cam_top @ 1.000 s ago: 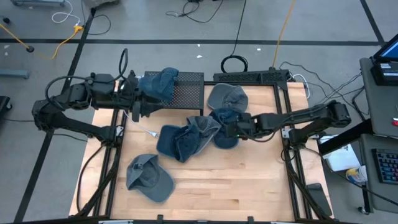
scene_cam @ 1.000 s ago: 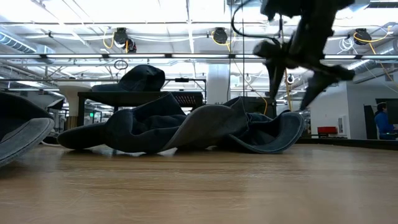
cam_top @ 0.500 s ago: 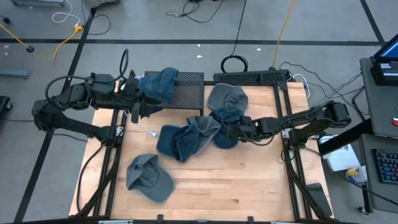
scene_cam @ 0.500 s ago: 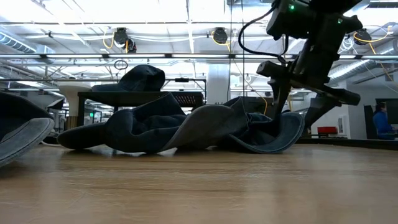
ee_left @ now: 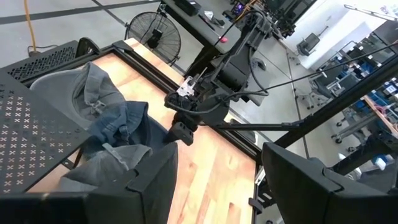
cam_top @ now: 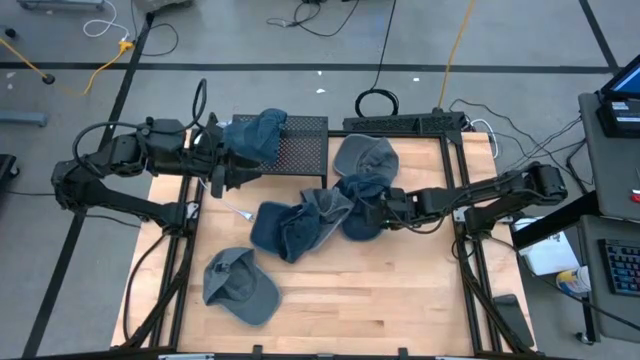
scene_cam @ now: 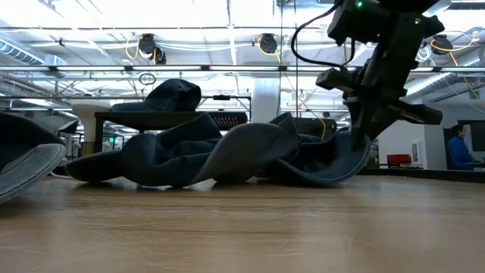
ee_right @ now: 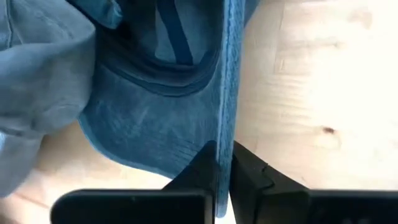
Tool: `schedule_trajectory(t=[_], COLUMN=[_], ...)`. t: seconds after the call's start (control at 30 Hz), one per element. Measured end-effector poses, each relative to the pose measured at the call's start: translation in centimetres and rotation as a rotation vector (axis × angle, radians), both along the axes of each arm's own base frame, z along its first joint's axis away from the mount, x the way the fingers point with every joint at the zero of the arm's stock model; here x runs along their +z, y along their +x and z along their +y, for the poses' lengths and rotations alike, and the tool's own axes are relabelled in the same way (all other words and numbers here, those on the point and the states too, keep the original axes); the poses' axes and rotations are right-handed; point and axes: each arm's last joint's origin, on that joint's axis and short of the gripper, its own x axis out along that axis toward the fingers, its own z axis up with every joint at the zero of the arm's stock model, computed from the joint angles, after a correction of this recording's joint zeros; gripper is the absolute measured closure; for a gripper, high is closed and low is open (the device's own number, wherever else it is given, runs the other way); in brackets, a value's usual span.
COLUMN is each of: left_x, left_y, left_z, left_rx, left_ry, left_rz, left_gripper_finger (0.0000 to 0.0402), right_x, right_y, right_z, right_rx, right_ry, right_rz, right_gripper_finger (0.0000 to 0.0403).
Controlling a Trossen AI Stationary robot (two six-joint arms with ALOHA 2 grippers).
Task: Pick & Place hat
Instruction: Stack the right blue cap on the other blue cap on the shelf
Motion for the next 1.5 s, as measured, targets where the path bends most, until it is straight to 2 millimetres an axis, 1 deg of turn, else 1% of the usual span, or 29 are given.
schedule_trajectory(t=[0.1, 0.2, 0.33, 0.4, 0.53, 0.63, 0.77, 0.9, 1.0, 1.2, 1.3, 1.37, 1.5], left_x=[0.0, 0.0, 0.1, 0.1, 0.1, 0.1, 0.1, 0.1, 0.1, 0.1, 0.1, 0.1, 0.7], left_y=[0.0, 0.0, 0.0, 0.0, 0.0, 0.0, 0.0, 0.0, 0.0, 0.0, 0.0, 0.0, 0.1], left_z=[0.0, 0.0, 0.1, 0.1, 0.1, 0.1, 0.1, 0.2, 0.3, 0.4, 0.5, 0.5, 0.5], left_rx=[0.001, 0.004, 0.003, 0.002, 0.0, 0.005, 0.028, 0.057, 0.099, 0.164, 0.165, 0.152, 0.106], left_ry=[0.003, 0.015, 0.035, 0.035, 0.024, 0.014, 0.011, -0.019, -0.05, -0.067, -0.055, -0.013, 0.149], left_rz=[-0.004, -0.003, -0.011, -0.01, -0.011, -0.012, -0.012, -0.015, -0.019, -0.025, -0.023, -0.019, -0.06], left_gripper_finger=[0.0163, 0.0163, 0.0163, 0.0163, 0.0163, 0.0163, 0.0163, 0.0163, 0.0163, 0.0163, 0.0163, 0.0163, 0.0163], right_x=[1.4, 3.5, 6.4, 7.7, 10.3, 11.8, 13.2, 13.8, 14.3, 16.1, 17.0, 17.8, 19.4], right_y=[-1.2, -2.6, -4.9, -6.1, -7.8, -8.3, -8.2, -7.8, -7.3, -5.9, -5.2, -4.8, -4.0], right_z=[0.2, 0.3, 0.3, 0.2, -0.2, -0.5, -1.0, -1.2, -1.3, -1.3, -1.3, -1.2, -1.2], right_rx=[0.028, 0.061, 0.112, 0.158, 0.345, 0.451, 0.583, 0.713, 0.774, 0.827, 0.842, 0.838, 0.798], right_ry=[-0.008, -0.032, -0.088, -0.127, -0.336, -0.535, -0.783, -0.989, -1.134, -1.375, -1.463, -1.523, -1.641], right_rz=[0.0, -0.031, -0.072, -0.066, 0.0, 0.085, 0.187, 0.29, 0.36, 0.418, 0.407, 0.388, 0.352], right_gripper_finger=[0.0395, 0.0396, 0.0398, 0.0398, 0.0398, 0.0398, 0.0399, 0.0399, 0.0399, 0.0394, 0.0395, 0.0398, 0.0399])
